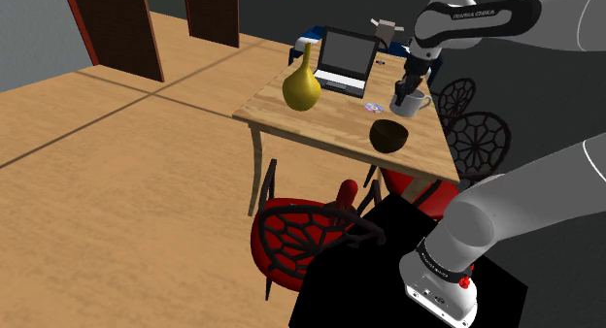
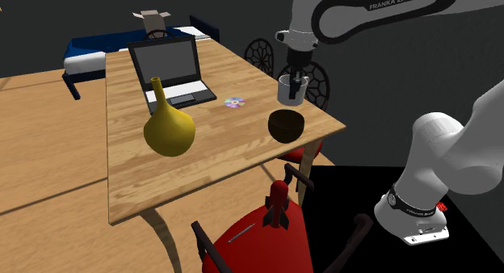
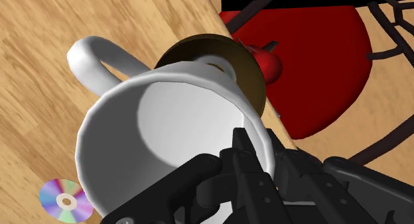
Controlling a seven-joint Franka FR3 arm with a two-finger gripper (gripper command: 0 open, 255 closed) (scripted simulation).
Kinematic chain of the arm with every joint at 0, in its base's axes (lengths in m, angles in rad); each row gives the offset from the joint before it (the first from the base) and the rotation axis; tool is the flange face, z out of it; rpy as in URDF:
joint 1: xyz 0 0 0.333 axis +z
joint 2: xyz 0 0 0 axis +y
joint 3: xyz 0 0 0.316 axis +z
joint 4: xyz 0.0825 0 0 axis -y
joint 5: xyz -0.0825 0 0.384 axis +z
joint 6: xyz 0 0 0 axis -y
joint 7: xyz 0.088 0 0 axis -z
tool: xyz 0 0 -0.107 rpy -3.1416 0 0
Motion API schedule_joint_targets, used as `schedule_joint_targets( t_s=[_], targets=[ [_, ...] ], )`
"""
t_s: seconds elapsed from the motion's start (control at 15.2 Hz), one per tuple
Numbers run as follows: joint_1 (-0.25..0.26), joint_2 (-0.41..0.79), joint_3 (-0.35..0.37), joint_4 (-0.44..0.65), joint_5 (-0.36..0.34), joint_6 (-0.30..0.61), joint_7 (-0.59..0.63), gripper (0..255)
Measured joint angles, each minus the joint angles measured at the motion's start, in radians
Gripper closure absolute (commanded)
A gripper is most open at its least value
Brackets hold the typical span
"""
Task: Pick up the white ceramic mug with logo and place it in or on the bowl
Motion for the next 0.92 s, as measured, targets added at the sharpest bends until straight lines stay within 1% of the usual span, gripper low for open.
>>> schedule_joint_targets(
  t_s=[0.33, 0.92],
  targets=[
    [-0.005, -0.011, -0.004, -0.067, -0.009, 0.055, 0.003, 255],
    [-0.008, 0.022, -0.02, -0.164, -0.015, 0.185, 0.005, 255]
  ],
)
